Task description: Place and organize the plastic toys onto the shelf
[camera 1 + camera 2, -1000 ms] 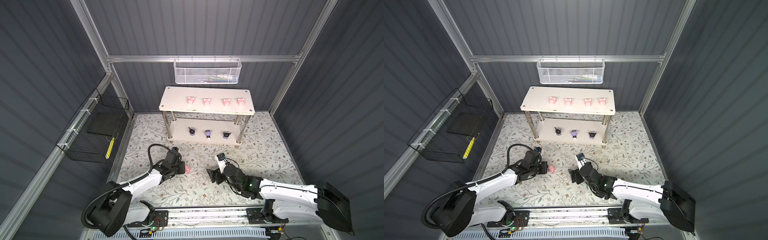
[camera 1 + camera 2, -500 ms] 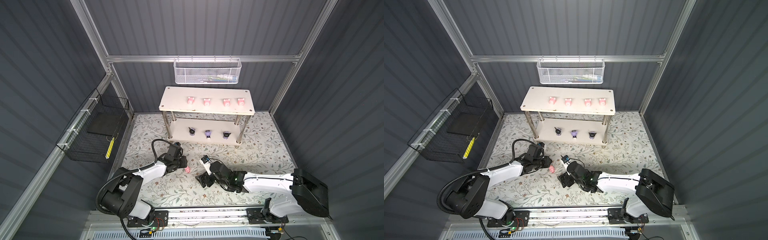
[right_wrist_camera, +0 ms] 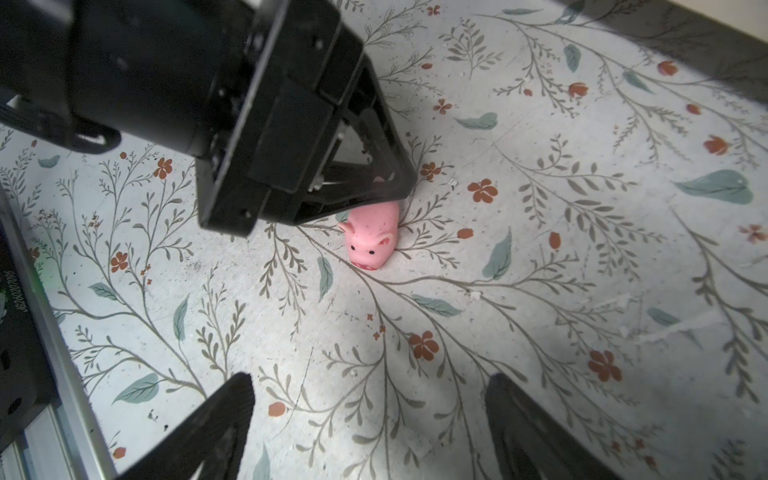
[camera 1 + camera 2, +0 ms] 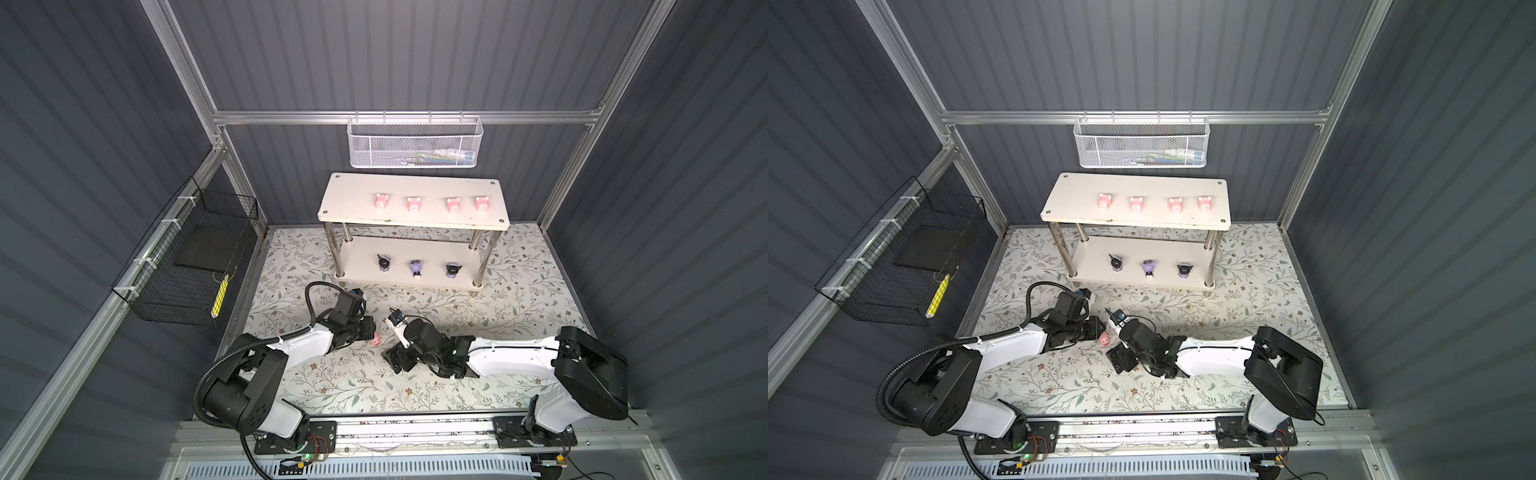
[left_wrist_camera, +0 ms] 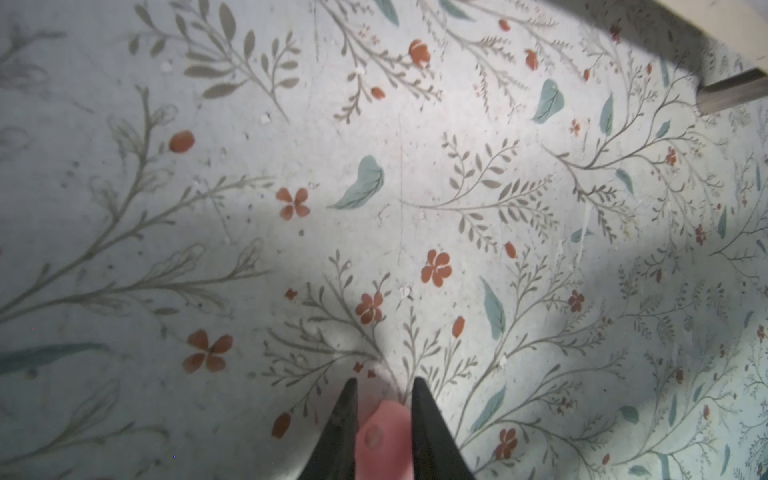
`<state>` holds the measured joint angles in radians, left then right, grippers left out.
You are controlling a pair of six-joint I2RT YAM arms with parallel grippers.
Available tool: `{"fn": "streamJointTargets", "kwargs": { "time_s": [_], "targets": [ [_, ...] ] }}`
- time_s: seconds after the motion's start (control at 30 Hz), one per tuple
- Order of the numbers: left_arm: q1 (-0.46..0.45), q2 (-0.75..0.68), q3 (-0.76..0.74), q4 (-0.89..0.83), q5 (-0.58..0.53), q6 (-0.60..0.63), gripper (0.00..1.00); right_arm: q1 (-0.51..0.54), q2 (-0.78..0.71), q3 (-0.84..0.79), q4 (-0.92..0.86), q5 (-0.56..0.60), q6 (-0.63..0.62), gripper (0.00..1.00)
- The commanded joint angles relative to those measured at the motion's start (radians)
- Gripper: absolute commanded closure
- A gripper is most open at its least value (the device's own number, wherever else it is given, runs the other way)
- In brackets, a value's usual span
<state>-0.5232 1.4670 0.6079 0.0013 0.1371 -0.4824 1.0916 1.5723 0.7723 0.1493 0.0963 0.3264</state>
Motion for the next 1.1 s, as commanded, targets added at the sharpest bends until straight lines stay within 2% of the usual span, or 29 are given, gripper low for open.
{"fn": "streamJointTargets", "kwargs": {
  "time_s": [0.0, 0.3, 0.57, 0.67, 0.77, 0.9, 0.97, 1.07],
  "targets": [
    [0.005, -0.044, -0.038, -0.048, 0.015, 0.009, 0.77, -0.008, -0.022, -0.013, -0.003, 0.018, 0.008, 0.11],
    [0.005, -0.187, -0.115, -0.095, 0.025, -0.034, 0.78, -0.022, -0.028, -0.023, 0.001, 0.014, 0.02, 0.11],
    [0.002, -0.31, -0.186, -0.121, 0.087, -0.066, 0.79, -0.04, -0.042, -0.037, -0.005, 0.016, 0.028, 0.11],
    [0.002, -0.367, -0.2, -0.149, 0.07, -0.058, 0.78, -0.048, -0.053, -0.044, -0.005, 0.018, 0.028, 0.11],
    [0.002, -0.408, -0.18, -0.168, 0.028, -0.044, 0.65, -0.059, -0.075, -0.057, -0.011, 0.02, 0.028, 0.11],
    [0.002, -0.388, -0.123, -0.169, -0.006, -0.004, 0.35, -0.08, -0.135, -0.08, -0.039, 0.043, 0.025, 0.11],
    [0.002, -0.362, -0.095, -0.171, -0.006, 0.024, 0.28, -0.098, -0.186, -0.101, -0.054, 0.046, 0.027, 0.11],
    [0.002, -0.335, -0.061, -0.198, -0.015, 0.076, 0.27, -0.13, -0.281, -0.151, -0.06, 0.051, 0.028, 0.11]
  ]
}}
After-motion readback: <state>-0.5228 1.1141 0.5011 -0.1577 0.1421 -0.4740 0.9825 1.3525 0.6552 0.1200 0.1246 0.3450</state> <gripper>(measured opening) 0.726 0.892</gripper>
